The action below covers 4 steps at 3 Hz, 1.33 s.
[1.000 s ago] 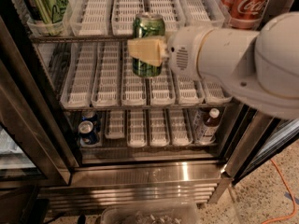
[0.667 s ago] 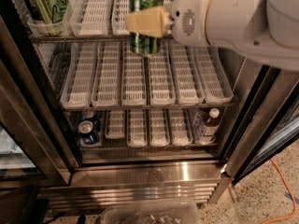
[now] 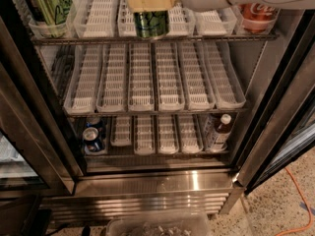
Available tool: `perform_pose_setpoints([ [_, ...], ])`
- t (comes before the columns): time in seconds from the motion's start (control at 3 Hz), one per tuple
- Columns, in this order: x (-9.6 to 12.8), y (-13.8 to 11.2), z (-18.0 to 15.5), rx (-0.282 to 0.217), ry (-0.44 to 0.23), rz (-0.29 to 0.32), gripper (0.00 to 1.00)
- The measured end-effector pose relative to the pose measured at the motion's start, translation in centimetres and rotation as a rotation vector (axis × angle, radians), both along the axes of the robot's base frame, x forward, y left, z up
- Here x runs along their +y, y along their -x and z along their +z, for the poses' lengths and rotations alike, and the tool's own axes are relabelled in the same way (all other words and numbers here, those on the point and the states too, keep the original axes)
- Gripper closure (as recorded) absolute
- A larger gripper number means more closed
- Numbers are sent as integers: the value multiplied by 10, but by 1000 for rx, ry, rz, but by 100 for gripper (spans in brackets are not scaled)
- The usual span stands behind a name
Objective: Pick green can from top shelf of fridge
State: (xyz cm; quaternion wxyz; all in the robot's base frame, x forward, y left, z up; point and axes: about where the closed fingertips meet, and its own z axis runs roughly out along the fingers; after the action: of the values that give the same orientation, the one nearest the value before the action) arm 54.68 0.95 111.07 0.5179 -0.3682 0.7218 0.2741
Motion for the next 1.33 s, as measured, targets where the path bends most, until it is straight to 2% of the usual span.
perform_pose_setpoints([
  [0.33,0,0,0,0,0,0,100],
  [0.67,11,-2,-3,-4,11,38,100],
  [1.0,22,12,-30,59,28,69,100],
  [1.33,35,32,-64,130,83,98,100],
])
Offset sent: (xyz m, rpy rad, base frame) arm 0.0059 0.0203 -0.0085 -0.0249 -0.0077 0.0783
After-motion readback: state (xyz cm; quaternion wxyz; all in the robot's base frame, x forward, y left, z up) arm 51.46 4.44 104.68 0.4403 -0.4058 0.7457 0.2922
